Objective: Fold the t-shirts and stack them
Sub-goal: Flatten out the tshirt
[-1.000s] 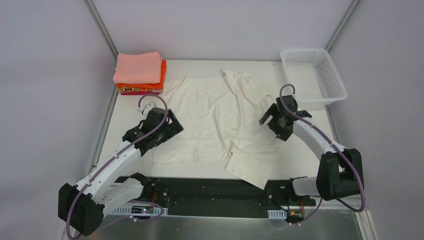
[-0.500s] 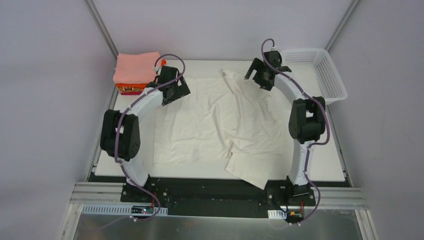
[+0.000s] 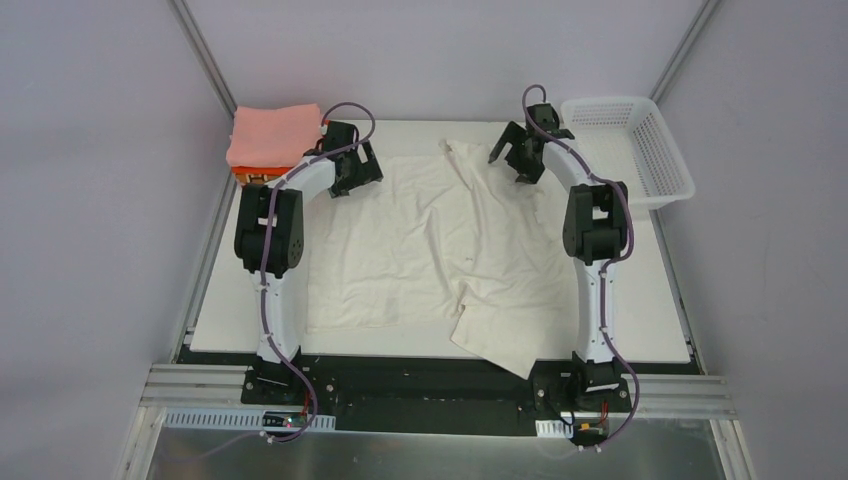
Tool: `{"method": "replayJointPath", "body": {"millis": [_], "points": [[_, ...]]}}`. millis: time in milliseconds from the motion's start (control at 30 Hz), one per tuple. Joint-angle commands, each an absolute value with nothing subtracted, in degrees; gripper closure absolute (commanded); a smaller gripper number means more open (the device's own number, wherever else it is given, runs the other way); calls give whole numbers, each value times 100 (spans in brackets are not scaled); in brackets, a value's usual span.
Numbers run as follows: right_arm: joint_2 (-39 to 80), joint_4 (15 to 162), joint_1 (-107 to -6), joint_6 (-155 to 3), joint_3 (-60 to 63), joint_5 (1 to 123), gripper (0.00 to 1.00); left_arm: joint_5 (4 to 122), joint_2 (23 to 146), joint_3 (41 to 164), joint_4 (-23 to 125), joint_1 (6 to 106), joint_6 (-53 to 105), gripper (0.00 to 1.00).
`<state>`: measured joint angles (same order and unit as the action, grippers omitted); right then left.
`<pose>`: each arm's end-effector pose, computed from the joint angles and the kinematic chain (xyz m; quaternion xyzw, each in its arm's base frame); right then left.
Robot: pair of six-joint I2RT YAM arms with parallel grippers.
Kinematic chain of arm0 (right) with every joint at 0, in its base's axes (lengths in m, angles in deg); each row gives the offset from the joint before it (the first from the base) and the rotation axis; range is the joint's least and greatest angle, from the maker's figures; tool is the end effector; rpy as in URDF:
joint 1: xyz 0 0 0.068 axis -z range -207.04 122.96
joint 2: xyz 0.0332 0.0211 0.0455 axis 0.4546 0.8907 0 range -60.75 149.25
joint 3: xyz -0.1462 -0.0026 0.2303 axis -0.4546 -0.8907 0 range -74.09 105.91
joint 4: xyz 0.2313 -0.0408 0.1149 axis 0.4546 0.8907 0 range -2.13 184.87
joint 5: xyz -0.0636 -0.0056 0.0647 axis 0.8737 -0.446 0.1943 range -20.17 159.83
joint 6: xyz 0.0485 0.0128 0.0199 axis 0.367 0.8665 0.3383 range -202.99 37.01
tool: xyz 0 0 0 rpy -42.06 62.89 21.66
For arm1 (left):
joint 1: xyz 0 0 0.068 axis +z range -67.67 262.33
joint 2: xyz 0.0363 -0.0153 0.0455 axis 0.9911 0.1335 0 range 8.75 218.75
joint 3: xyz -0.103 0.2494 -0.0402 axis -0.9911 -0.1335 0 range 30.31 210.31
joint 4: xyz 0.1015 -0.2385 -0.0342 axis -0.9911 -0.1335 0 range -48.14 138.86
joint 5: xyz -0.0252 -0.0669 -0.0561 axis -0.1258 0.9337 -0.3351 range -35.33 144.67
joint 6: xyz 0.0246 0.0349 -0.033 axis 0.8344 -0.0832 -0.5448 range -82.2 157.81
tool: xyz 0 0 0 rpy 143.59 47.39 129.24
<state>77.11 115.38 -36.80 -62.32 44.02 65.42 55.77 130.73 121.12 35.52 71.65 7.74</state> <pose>0.5325 0.0944 0.1839 0.0745 0.9277 0.1301 0.3420 0.4702 -0.0894 0.1852 -0.1516 0.9096 -0.1429 0.3594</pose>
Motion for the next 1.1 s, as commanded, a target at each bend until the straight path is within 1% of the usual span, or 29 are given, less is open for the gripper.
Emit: {"method": "replayJointPath", "body": {"millis": [0,133,233,333,400,467,633,700,767,867,967,1067], "points": [[7826,11875,-3391,-6160,4371,6794,1,5633,13392,12251,3460,7335,788,1],[7592,11893,-3145,-5821,3937,7196,1,5660,13464,12198,3463,7380,729,1],[7328,12112,-3125,-5616,3772,7719,1,5722,13375,12051,3462,7380,684,1],[6990,12193,-3129,-5280,3276,8179,0,5745,13244,11903,3462,7381,678,1],[6814,11982,-3126,-5190,2861,8095,1,5902,13158,11819,3458,7380,682,1],[6776,11890,-3135,-5224,2735,8034,0,6002,13097,11795,3458,7380,702,1],[6840,12007,-3155,-5296,3062,8349,0,5858,13055,11849,3427,7380,798,1],[6839,11909,-3201,-5534,3264,8199,1,5912,13072,11968,3425,7376,843,1],[6868,11882,-3357,-5978,3755,8095,1,5940,13078,12164,3419,7380,904,1],[6834,11597,-3628,-6516,4110,8152,1,5950,13121,12537,3411,7376,985,1],[6811,10955,-3768,-6464,4148,7746,0,5998,13161,12917,3350,7380,1044,1],[7103,10711,-3819,-6032,4426,7223,0,6041,13241,13245,3339,7380,1064,1]]}}
